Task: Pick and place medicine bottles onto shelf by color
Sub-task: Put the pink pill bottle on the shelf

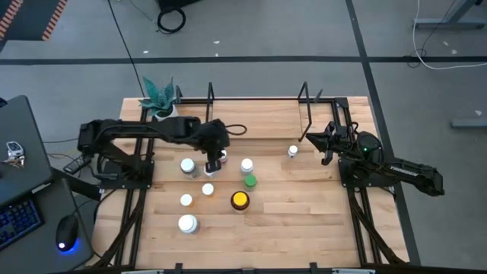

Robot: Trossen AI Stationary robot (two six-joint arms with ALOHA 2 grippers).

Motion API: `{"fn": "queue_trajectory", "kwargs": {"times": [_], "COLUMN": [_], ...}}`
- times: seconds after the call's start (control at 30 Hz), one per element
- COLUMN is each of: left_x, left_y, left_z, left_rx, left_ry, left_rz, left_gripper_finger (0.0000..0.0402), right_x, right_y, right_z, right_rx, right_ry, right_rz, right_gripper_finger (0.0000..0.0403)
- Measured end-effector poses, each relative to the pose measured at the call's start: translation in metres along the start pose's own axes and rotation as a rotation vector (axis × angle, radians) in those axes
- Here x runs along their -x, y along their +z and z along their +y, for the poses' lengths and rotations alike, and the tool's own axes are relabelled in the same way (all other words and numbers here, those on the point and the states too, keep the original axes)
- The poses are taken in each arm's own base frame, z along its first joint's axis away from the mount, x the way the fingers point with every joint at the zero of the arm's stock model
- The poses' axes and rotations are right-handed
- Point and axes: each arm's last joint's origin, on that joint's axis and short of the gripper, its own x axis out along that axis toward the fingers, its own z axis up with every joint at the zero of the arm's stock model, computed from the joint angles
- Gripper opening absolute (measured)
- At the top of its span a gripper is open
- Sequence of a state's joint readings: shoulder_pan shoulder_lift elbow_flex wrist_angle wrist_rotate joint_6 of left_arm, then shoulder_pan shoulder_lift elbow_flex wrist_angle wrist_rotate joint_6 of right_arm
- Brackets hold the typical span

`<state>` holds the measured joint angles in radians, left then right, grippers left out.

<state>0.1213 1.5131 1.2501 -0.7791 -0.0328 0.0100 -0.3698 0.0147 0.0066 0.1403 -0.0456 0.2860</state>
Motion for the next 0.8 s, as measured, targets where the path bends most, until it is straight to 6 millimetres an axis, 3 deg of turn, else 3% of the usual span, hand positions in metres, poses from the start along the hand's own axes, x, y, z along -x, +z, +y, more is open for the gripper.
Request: {"fn": "queue_trajectory", "kwargs": {"times": [0.43,0.63,0.8], "left_x": [-0.026,-0.021,-0.027], "left_y": [0.018,0.036,0.031], "left_z": [0.010,0.020,0.023], "left_rx": [-0.022,-0.073,-0.096], "left_ry": [0.039,0.054,0.051], "left_rz": [0.153,0.199,0.250], "left_gripper_finger": [0.0252,0.0274,0.0275], "right_x": [0.000,0.000,0.000], "right_y": [0.000,0.000,0.000], "right_z": [0.000,0.000,0.000], "right_rx": [0.000,0.000,0.000], "right_ry": [0.000,0.000,0.000], "right_rz": [0.000,0.000,0.000], "right_gripper_finger": [0.0042,0.0042,0.0042]}}
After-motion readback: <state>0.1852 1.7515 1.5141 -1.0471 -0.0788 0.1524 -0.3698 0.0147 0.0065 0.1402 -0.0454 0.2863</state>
